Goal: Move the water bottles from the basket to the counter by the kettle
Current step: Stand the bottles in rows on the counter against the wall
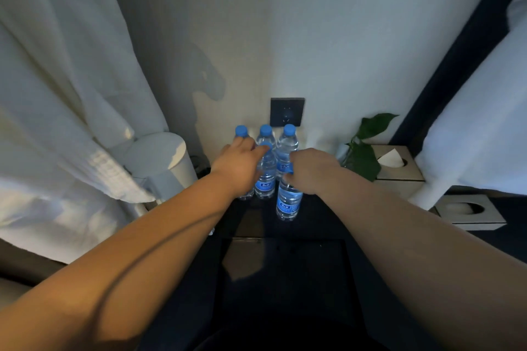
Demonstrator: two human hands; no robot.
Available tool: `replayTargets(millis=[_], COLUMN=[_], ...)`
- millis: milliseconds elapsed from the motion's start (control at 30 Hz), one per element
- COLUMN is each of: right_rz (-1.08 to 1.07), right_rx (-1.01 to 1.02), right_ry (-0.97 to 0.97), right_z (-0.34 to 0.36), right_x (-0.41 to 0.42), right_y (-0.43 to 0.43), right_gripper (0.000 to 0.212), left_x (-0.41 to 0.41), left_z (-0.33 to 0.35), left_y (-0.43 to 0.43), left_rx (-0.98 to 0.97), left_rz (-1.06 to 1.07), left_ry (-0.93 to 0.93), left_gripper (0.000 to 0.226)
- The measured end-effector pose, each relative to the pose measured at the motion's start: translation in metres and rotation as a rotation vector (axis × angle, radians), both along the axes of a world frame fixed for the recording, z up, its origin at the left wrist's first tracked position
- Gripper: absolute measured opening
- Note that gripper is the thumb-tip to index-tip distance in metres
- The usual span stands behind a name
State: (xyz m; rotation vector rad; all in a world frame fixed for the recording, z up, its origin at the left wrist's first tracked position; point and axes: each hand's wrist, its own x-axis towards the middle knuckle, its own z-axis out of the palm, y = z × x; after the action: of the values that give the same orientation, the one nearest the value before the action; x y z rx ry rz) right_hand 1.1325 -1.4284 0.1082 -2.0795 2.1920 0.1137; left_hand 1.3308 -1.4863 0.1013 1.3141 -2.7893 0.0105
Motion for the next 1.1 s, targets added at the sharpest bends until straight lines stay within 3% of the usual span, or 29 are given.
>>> replayTargets(millis=[467,633,767,967,1100], right_rz=[-0.074,-0.016,-0.060,-0.047,-0.045], right_rx=[-0.066,-0.053,-0.103,-0.114,-0.141], right_ry=[-0.188,-0.190,-0.193,-0.223,-0.266], right_z=[-0.005,-0.002,-0.005,-0.014,-0.015], right_x=[-0.009,-0.015,-0.015,-0.021,-0.024], right_y=[-0.013,-0.018,-0.021,-0.014,-0.015], right_gripper=[0.026,0.044,0.032,0.045,0.036], left_x=[0.005,0.004,0.004,0.004,0.003], left_z=[-0.017,-0.018,-0.018,-0.019,-0.023], left_y=[0.018,0.018,0.016,0.013,0.015], left_rx=[0.066,0.085,0.098,0.095,0.105], left_rz=[0.088,0.111,0.112,0.114,0.135], left_ry=[0.034,0.038,0.046,0.069,0.102], left_gripper=[0.086,0.085,0.084,0.080,0.077])
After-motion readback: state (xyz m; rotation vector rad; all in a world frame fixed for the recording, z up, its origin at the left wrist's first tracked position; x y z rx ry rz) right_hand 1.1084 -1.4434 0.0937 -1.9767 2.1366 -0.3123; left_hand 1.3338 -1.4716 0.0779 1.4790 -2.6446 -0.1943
